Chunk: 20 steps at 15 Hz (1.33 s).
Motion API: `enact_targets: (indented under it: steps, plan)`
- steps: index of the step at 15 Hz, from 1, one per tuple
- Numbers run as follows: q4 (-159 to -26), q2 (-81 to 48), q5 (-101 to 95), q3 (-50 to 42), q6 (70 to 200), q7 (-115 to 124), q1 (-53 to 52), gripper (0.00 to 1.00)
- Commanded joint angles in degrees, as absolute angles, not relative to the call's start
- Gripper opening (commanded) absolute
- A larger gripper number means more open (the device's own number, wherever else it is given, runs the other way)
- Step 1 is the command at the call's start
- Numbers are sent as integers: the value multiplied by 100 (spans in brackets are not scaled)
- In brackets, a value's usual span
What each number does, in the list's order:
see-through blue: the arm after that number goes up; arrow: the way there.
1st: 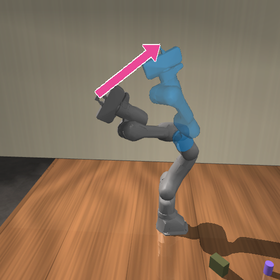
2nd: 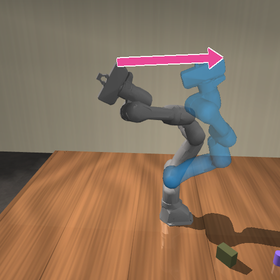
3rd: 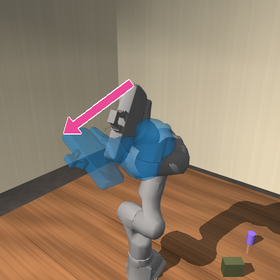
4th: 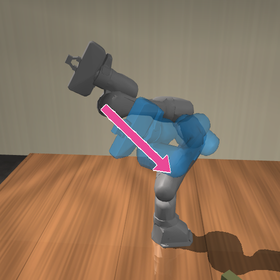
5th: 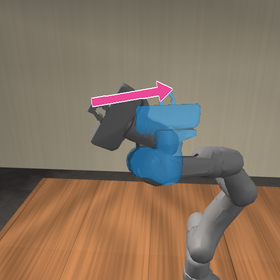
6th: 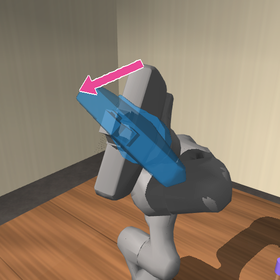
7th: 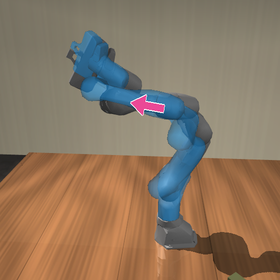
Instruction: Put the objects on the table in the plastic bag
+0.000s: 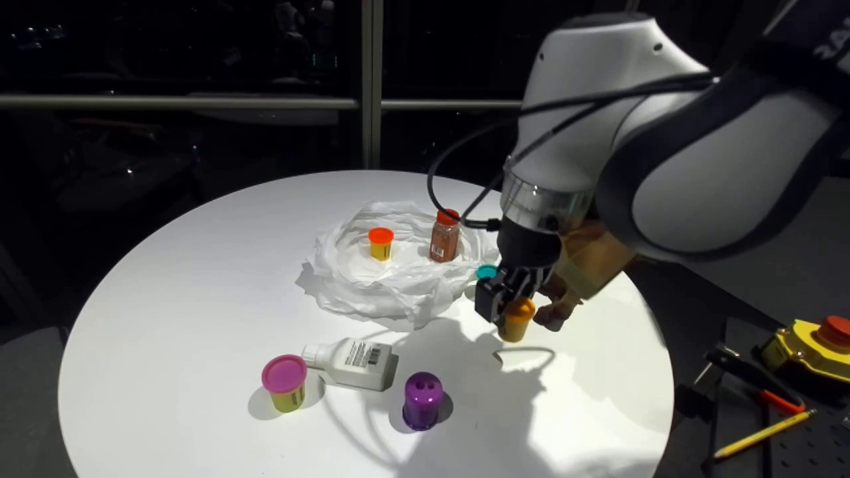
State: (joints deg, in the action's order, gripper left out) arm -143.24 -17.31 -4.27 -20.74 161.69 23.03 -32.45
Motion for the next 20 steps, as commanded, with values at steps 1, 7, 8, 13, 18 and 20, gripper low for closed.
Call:
enact_targets:
  steps: [1, 7, 8, 13, 18, 20]
  plan:
    - [-13525, -1148, -1218, -1770, 14983, 2978, -2868, 23]
    - [-11852, -1931, -545, -399, 14422, 2760, -1799, 23]
    - [-11590, -2188, -472, -323, 14395, 2724, -1668, 23]
    - [-10643, -3180, -216, -262, 14420, 2650, -1233, 23]
    - [-9858, -3725, 227, -199, 14385, 2550, -930, 23]
    - [-9571, -3928, 340, -203, 14404, 2565, -885, 23]
